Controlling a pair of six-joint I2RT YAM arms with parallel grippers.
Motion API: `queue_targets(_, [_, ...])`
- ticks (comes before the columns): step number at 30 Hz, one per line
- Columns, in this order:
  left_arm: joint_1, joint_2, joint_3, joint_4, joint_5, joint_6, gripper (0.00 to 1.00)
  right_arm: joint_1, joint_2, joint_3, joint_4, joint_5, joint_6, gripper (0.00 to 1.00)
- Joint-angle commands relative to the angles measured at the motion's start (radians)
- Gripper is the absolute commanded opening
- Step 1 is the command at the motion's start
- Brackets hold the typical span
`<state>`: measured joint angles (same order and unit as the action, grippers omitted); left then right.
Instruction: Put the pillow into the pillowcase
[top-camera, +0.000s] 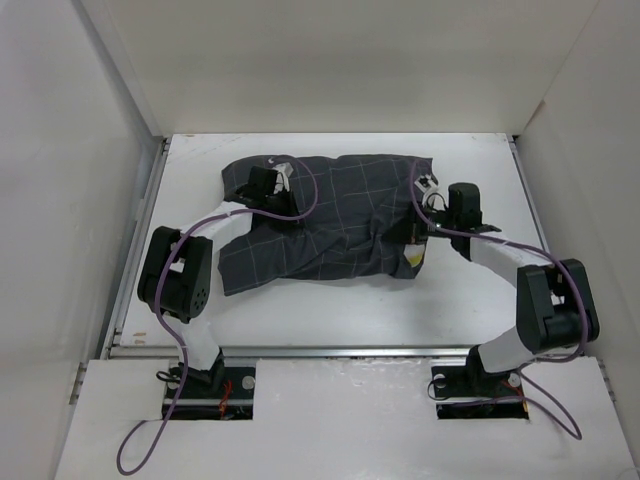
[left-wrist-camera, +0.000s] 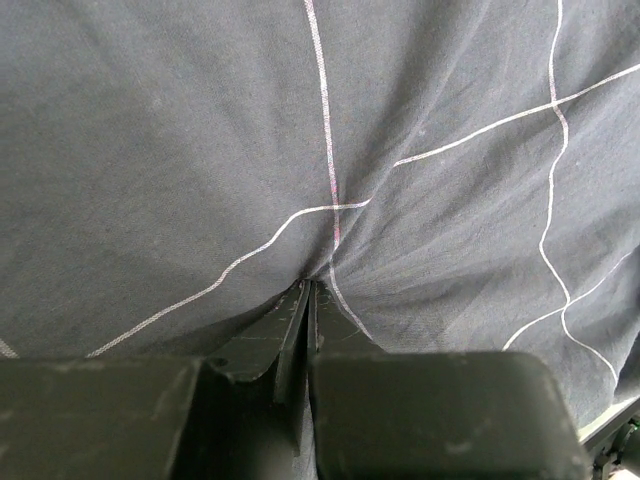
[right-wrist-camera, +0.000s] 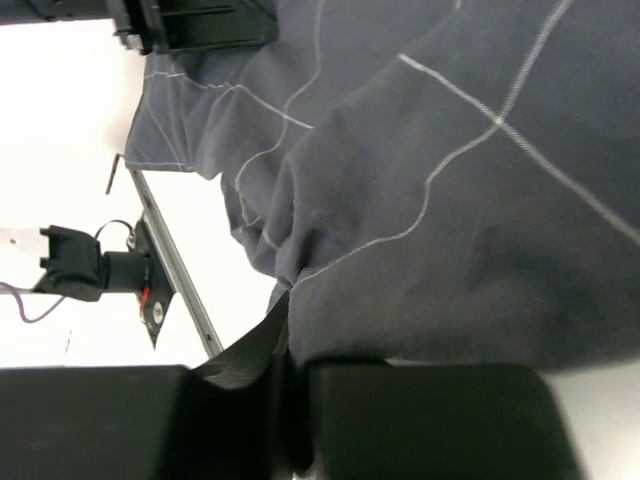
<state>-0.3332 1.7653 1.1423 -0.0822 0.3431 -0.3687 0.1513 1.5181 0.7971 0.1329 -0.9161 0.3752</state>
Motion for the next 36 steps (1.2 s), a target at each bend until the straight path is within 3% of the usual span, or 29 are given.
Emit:
queue_targets(1, [0.019, 0.022, -0.027, -0.03, -0.076, 0.014, 0.0, -0.025, -0.081, 0.059, -0.048, -0.037, -0.054, 0.04])
queue_targets(3, [0.054, 0.033, -0.027, -0.042, -0.101, 0.005, 0.0, -0.085, -0.136, 0.083, -0.178, -0.014, -0.123, 0.0])
queue_targets(4, [0.068, 0.033, -0.027, -0.051, -0.114, 0.005, 0.0, -0.096, -0.156, 0.112, -0.329, 0.044, -0.143, 0.0])
queue_targets(7, [0.135, 0.033, -0.036, -0.06, -0.15, 0.005, 0.0, -0.122, -0.237, 0.186, -0.494, 0.323, -0.113, 0.0])
queue_targets(8, [0.152, 0.023, -0.036, -0.06, -0.18, 0.005, 0.0, -0.145, -0.262, 0.212, -0.633, 0.382, -0.101, 0.0])
queue_targets(11, [0.203, 0.023, -0.036, -0.073, -0.239, 0.005, 0.0, -0.235, -0.308, 0.273, -0.8, 0.554, -0.091, 0.0])
queue_targets(16, [0.24, 0.051, -0.027, -0.085, -0.25, 0.014, 0.0, -0.266, -0.4, 0.402, -0.96, 0.79, -0.072, 0.0])
queue_targets(22, [0.27, 0.072, 0.007, -0.094, -0.27, 0.014, 0.0, -0.266, -0.449, 0.556, -1.101, 1.133, -0.032, 0.15])
queue_targets(25, [0.28, 0.072, 0.017, -0.105, -0.27, 0.014, 0.0, -0.266, -0.458, 0.609, -1.159, 1.284, 0.022, 0.15])
queue_targets(27, [0.29, 0.072, 0.017, -0.105, -0.27, 0.014, 0.0, -0.266, -0.467, 0.629, -1.168, 1.38, 0.034, 0.22])
queue_targets(29, [0.299, 0.072, 0.017, -0.105, -0.27, 0.014, 0.0, -0.266, -0.477, 0.662, -1.22, 1.456, 0.062, 0.23])
queue_targets(30, [0.299, 0.072, 0.017, -0.105, -0.27, 0.014, 0.0, -0.266, -0.477, 0.662, -1.221, 1.468, 0.074, 0.24])
queue_targets(32, [0.299, 0.072, 0.026, -0.114, -0.28, 0.014, 0.0, -0.266, -0.477, 0.643, -1.152, 1.345, 0.055, 0.24])
queue_targets(34, [0.309, 0.072, 0.037, -0.126, -0.303, 0.014, 0.0, -0.266, -0.466, 0.598, -1.087, 1.172, -0.053, 0.24])
queue_targets(36, [0.309, 0.062, 0.062, -0.137, -0.303, 0.014, 0.0, -0.266, -0.466, 0.498, -0.968, 0.903, -0.114, 0.28])
